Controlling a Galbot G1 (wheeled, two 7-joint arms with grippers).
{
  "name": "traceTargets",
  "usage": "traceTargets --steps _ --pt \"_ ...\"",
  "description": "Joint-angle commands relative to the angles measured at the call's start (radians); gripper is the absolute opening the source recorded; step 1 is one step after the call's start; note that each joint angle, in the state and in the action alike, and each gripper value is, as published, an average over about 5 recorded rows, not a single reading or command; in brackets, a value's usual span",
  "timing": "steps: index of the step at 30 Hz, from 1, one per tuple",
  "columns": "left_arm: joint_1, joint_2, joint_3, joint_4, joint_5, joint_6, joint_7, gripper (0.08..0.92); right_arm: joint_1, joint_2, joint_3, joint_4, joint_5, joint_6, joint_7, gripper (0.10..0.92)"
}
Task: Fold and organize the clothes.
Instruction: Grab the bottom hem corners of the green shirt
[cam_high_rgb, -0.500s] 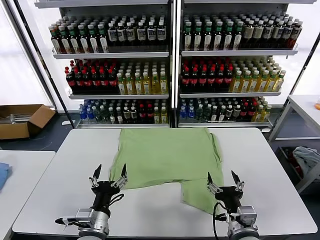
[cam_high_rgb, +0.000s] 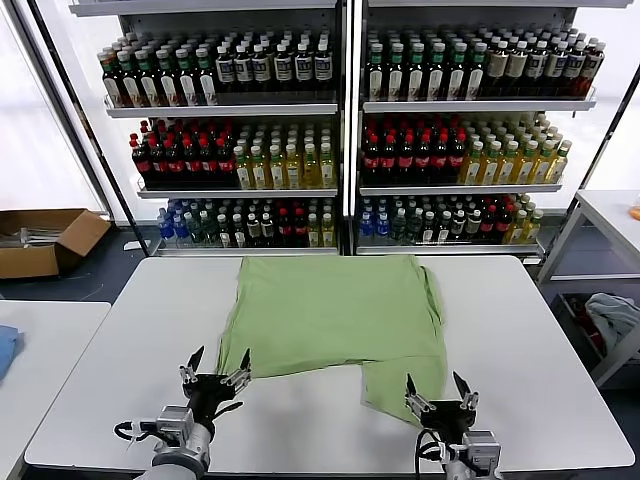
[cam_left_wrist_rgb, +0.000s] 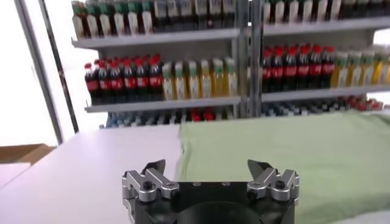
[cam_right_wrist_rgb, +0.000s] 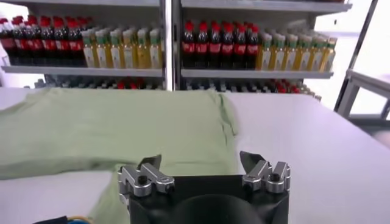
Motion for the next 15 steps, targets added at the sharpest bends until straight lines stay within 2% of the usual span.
traceTargets --steps 1,15 --pt "-0.016 0.048 -0.007 0.043 -0.033 0.082 0.004 0.823 -0.019 0.008 -0.014 -0.004 0.028 -0.015 0.034 0.823" --pt "-0.085 0.053 -0.022 0.144 -0.131 0.076 -0.019 0.823 -0.028 0.014 -0.020 -0.007 0.022 -0.024 0.039 0.823"
